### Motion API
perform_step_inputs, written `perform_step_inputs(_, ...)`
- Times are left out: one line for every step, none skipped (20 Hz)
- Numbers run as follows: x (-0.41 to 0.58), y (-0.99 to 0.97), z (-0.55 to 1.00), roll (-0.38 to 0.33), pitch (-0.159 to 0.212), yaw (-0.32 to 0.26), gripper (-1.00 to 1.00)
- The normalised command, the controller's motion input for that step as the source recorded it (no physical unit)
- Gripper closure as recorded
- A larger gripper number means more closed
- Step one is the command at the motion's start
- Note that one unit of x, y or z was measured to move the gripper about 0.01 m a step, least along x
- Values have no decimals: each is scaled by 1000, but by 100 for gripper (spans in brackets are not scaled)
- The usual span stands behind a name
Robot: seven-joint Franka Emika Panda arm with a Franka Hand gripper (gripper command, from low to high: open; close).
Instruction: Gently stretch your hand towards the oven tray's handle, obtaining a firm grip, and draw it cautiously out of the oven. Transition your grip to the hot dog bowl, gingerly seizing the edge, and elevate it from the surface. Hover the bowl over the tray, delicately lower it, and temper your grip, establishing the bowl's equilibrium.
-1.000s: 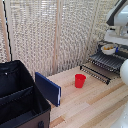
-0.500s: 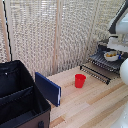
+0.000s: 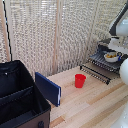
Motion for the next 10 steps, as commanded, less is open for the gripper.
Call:
perform_step_inputs(249,0,0,0,3,0,-100)
perform_step_inputs(297,6,34,-2,36,12,-100)
perform_step_inputs(343,0,111,0,88,27,-100)
perform_step_inputs(349,29,180,0,121,21,-100)
perform_step_inputs(366,34,334,0,135,7,-100)
perform_step_inputs(320,23,451,0,153,0,-100)
perform_step_inputs(271,20,523,0,144,-28,-100)
perform_step_inputs(203,0,591,0,132,-43,-100)
perform_step_inputs(217,14,574,0,128,-4,-100)
perform_step_inputs(374,194,546,0,187,0,-100)
